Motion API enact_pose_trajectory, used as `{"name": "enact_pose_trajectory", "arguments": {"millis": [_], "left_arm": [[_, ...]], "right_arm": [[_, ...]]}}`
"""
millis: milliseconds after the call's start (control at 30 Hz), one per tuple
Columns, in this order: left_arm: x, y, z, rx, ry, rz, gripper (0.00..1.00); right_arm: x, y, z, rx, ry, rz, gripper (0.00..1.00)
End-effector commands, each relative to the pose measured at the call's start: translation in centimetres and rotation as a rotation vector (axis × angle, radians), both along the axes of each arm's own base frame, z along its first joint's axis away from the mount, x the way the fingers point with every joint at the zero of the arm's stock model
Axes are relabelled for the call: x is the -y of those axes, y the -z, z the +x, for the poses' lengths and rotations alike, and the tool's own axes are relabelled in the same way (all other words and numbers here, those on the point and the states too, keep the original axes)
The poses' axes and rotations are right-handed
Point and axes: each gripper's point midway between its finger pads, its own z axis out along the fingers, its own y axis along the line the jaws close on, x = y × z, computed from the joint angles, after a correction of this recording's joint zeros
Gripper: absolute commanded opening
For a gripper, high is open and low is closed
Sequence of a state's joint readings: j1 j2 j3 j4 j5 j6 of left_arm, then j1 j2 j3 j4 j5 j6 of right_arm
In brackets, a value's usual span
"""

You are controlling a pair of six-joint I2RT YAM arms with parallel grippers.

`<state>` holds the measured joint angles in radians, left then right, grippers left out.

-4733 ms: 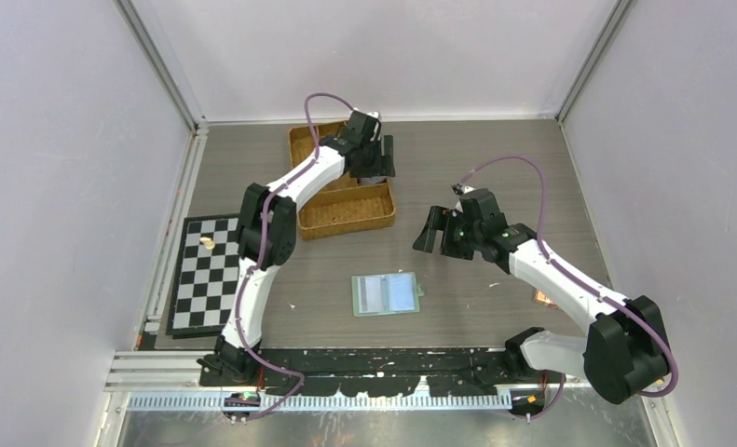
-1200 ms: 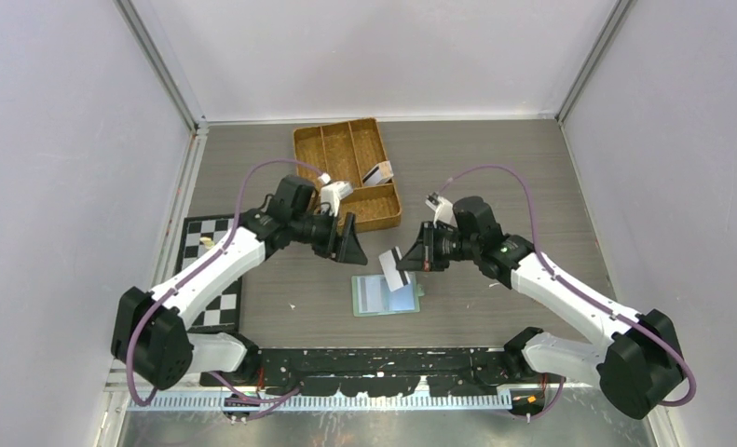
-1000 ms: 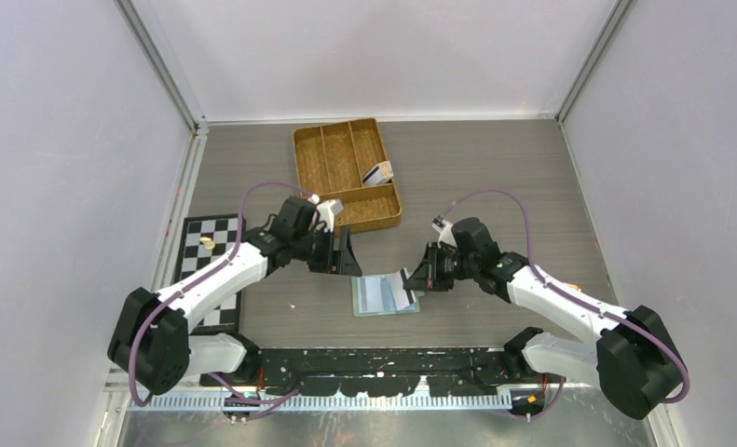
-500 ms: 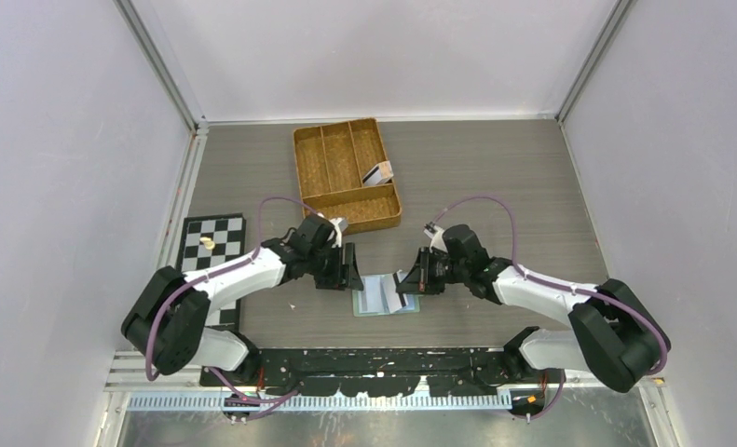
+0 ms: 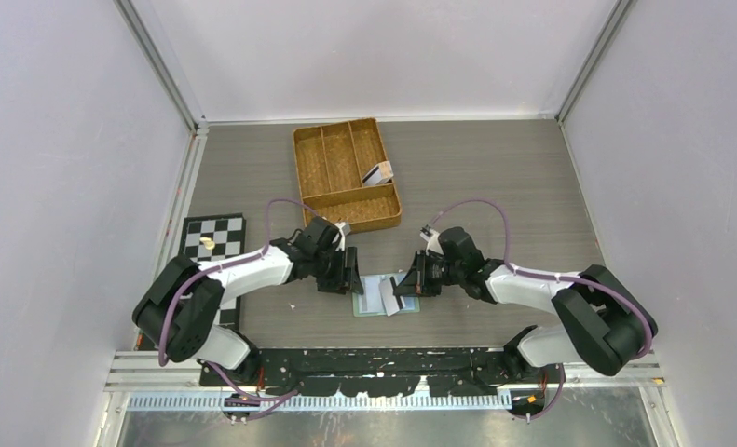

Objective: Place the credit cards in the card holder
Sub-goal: Insert the credit card into the card holder.

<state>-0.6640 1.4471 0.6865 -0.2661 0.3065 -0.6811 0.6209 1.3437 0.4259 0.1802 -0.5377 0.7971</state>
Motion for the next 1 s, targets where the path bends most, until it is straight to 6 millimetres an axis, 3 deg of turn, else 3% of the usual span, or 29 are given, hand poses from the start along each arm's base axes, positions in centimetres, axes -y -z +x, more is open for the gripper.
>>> {"name": "enact_pose_trajectory", "arguments": {"millis": [0, 500, 800, 967], "left_arm": [[0.5, 0.0, 0.6, 0.025, -0.006, -0.011, 0.54], [0.4, 1.2, 0.5, -0.001, 0.004, 0.01, 0.43], [-0.2, 2.6, 0.2, -0.025, 0.007, 0.051, 0.25], [-0.6, 3.3, 0.1, -0.034, 0.003, 0.081, 0.21]], "right_arm": [[-0.8, -0.5, 0.2, 0.026, -0.016, 0.039, 0.01], [-0.6, 1.1, 0.6, 0.006, 0.013, 0.013, 0.01], [-0.2, 1.9, 1.1, 0.013, 0.045, -0.015, 0.01], [0.0, 2.1, 1.3, 0.015, 0.067, -0.028, 0.01]]}}
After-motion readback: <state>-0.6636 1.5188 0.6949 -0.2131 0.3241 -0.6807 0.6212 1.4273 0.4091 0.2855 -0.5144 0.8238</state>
